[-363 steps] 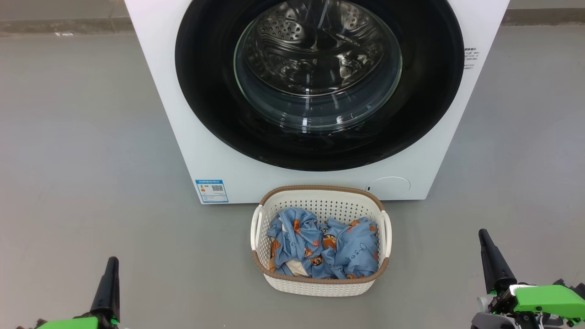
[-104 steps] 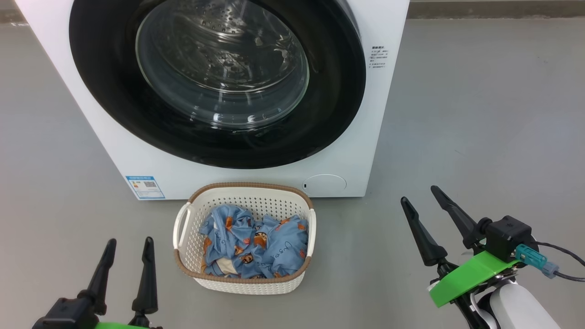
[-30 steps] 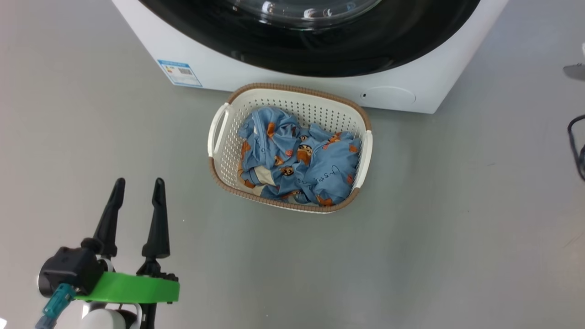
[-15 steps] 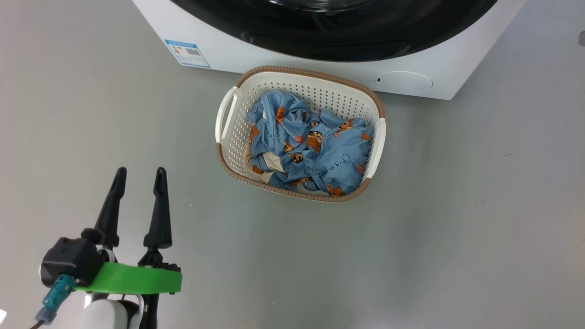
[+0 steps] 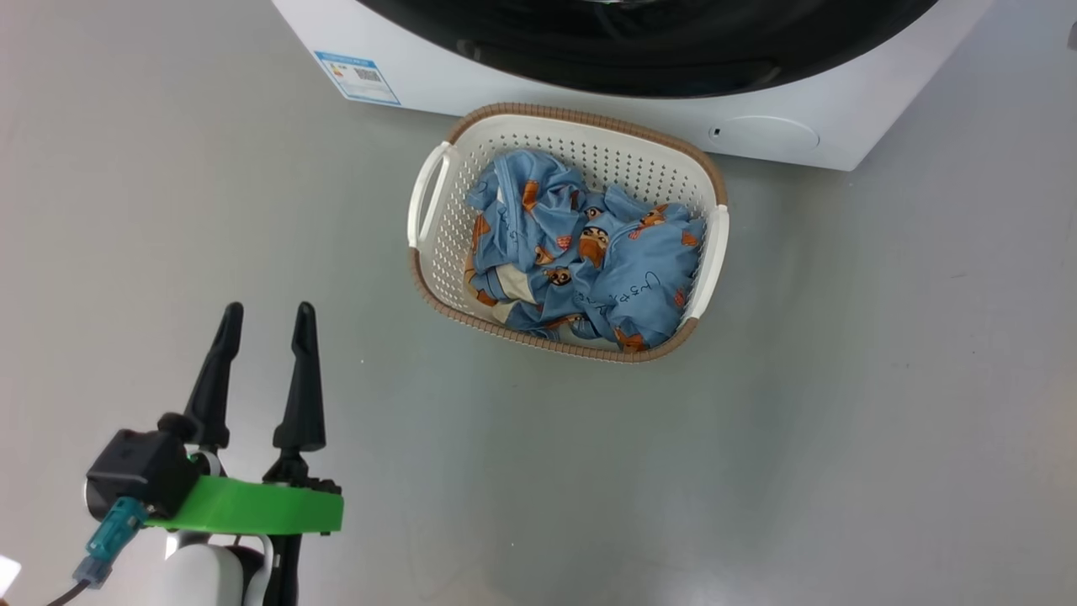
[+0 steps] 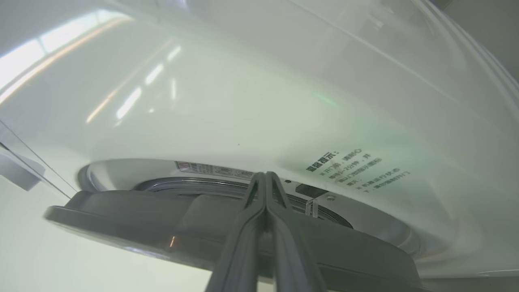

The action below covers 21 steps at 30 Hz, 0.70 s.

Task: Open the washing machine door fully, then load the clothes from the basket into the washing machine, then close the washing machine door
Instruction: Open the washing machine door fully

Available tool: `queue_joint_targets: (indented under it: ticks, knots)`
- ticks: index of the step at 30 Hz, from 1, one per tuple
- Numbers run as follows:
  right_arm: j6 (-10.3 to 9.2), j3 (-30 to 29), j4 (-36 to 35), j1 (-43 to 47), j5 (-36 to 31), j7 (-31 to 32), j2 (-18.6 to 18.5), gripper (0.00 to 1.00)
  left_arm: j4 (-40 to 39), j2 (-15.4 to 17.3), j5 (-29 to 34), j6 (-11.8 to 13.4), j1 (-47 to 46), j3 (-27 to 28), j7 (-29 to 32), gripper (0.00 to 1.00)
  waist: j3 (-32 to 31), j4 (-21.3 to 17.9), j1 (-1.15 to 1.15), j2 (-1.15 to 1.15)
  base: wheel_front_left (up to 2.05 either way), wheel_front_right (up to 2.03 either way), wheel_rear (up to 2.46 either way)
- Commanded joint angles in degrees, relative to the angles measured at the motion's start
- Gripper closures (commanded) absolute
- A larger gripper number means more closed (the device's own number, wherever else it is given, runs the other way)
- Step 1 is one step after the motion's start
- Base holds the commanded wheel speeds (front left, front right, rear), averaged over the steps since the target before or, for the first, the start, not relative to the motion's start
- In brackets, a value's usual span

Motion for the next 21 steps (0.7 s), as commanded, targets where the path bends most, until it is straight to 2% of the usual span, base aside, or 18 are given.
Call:
queue_joint_targets:
  ticks: [1, 11, 21]
  knots:
    - [-0.06, 0.3, -1.1, -1.6, 1.2, 0.6, 0.5, 1.0, -1.0, 1.1, -0.2, 0.5, -0.9, 1.6, -0.5, 0.0, 0.3, 0.1, 0.0, 0.0, 0.0, 0.0, 0.0]
    - [-0.06, 2.0, -0.7, -4.6, 2.1, 5.0, 0.8, 1.0, -1.1, 1.1, -0.9, 1.1, -1.6, 0.6, -0.5, 0.0, 1.8, 0.9, 0.0, 0.0, 0.0, 0.0, 0.0]
    - [-0.06, 3.1, -1.9, -2.7, 3.2, 9.0, 0.7, 1.0, -0.5, 1.1, -1.0, 1.4, -1.1, 0.4, -0.5, 0.0, 0.8, 1.4, 0.0, 0.0, 0.0, 0.0, 0.0]
